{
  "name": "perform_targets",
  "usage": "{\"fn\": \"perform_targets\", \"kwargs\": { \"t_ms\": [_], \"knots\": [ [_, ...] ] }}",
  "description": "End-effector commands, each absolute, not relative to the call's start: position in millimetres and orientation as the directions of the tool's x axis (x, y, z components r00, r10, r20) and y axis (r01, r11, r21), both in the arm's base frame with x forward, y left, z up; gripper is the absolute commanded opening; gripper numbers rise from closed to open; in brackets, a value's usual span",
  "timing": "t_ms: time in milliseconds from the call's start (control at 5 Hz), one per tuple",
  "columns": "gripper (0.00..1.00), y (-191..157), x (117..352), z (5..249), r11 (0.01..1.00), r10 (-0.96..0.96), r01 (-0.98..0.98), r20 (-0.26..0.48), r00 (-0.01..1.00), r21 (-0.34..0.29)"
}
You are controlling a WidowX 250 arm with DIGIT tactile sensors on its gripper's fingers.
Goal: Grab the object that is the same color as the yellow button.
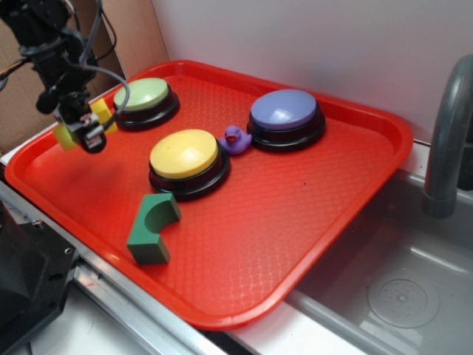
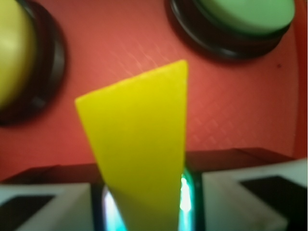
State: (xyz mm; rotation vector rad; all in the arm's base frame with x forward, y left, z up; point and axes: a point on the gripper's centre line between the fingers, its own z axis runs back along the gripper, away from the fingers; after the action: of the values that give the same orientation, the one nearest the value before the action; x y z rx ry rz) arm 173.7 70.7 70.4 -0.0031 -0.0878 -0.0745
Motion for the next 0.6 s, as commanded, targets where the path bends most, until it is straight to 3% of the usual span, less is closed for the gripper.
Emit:
{"fn": "perform_targets", "kwargs": {
  "t_ms": [0, 200, 400],
  "knots": [
    [0.00, 20.6, 195.8, 122.9, 0.997, 0.082, -0.079, 0.131, 0.988, -0.025],
    [0.00, -0.3, 199.1, 136.1, 0.991, 0.093, -0.075, 0.161, 0.983, -0.113],
    [0.00, -13.2, 205.8, 135.2, 0.989, 0.090, -0.068, 0.171, 0.981, -0.128]
  ]
}}
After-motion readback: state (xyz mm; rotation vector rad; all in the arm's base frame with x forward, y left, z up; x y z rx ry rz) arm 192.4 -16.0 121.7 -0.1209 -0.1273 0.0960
